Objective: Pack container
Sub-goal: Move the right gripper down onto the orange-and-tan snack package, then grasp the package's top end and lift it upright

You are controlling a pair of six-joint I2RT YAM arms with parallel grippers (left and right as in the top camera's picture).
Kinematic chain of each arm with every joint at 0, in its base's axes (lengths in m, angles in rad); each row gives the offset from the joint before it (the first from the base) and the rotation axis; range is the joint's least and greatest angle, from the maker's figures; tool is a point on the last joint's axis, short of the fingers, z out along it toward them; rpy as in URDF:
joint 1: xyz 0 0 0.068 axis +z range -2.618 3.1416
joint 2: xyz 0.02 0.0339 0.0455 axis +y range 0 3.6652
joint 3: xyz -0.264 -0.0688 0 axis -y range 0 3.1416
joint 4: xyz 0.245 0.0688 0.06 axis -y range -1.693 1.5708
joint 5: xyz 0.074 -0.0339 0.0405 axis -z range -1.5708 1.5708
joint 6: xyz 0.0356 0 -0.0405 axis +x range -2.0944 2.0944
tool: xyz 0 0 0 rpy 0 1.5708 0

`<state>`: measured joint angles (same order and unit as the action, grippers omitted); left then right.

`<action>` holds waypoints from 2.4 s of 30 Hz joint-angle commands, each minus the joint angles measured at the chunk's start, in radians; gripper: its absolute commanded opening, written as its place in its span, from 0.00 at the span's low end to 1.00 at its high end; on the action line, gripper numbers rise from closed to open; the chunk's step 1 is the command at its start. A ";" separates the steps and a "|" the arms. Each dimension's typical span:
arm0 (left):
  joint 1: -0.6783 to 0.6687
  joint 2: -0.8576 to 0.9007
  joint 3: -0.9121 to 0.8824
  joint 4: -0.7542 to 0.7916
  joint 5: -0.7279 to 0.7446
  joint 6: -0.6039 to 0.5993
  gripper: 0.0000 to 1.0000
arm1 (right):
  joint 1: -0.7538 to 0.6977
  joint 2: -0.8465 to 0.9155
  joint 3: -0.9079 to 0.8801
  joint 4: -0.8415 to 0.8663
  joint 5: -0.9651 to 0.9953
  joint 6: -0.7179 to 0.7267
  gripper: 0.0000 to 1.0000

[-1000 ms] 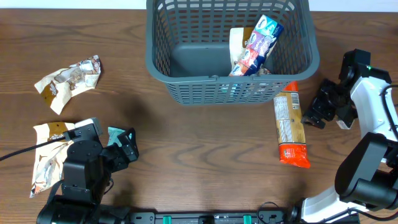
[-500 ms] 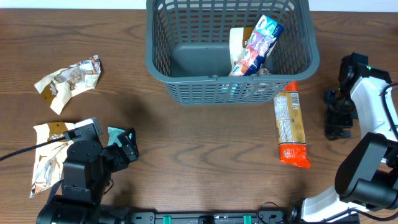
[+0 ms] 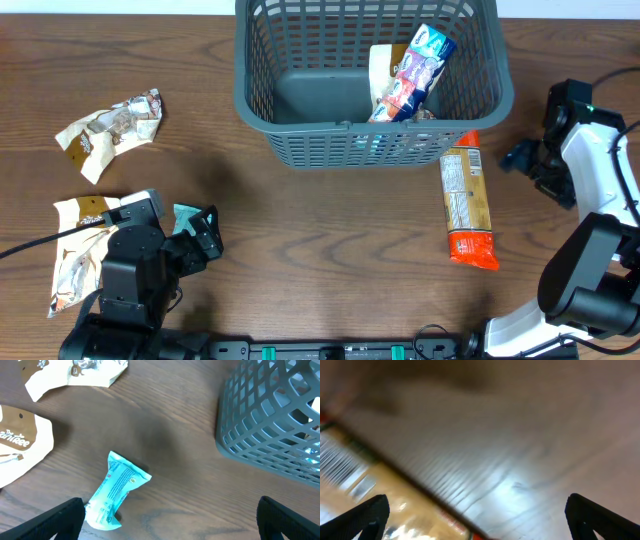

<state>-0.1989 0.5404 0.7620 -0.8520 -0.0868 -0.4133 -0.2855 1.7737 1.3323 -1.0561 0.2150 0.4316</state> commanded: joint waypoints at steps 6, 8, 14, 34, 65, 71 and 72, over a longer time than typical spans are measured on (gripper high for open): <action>0.002 -0.004 0.023 0.000 -0.019 0.016 0.99 | 0.023 -0.006 -0.005 0.008 -0.368 -0.505 0.99; 0.002 -0.004 0.023 0.000 -0.019 0.016 0.99 | 0.036 -0.006 -0.005 -0.008 -0.371 -0.544 0.99; 0.002 -0.004 0.023 0.000 -0.019 0.016 0.99 | 0.083 -0.006 -0.005 -0.034 -0.322 -0.554 0.99; 0.002 -0.004 0.023 0.000 -0.019 0.016 0.99 | 0.097 -0.006 -0.215 0.130 -0.293 -0.490 0.99; 0.002 -0.004 0.023 0.000 -0.019 0.016 0.99 | 0.096 -0.006 -0.380 0.307 -0.211 -0.327 0.01; 0.002 -0.004 0.023 0.000 -0.019 0.016 0.99 | 0.084 -0.007 -0.377 0.323 -0.100 -0.191 0.01; 0.002 -0.004 0.023 0.000 -0.019 0.016 0.99 | 0.075 -0.007 -0.373 0.323 -0.080 -0.172 0.01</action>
<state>-0.1989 0.5404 0.7620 -0.8520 -0.0868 -0.4133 -0.1921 1.7214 0.9821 -0.7475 -0.0383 0.1551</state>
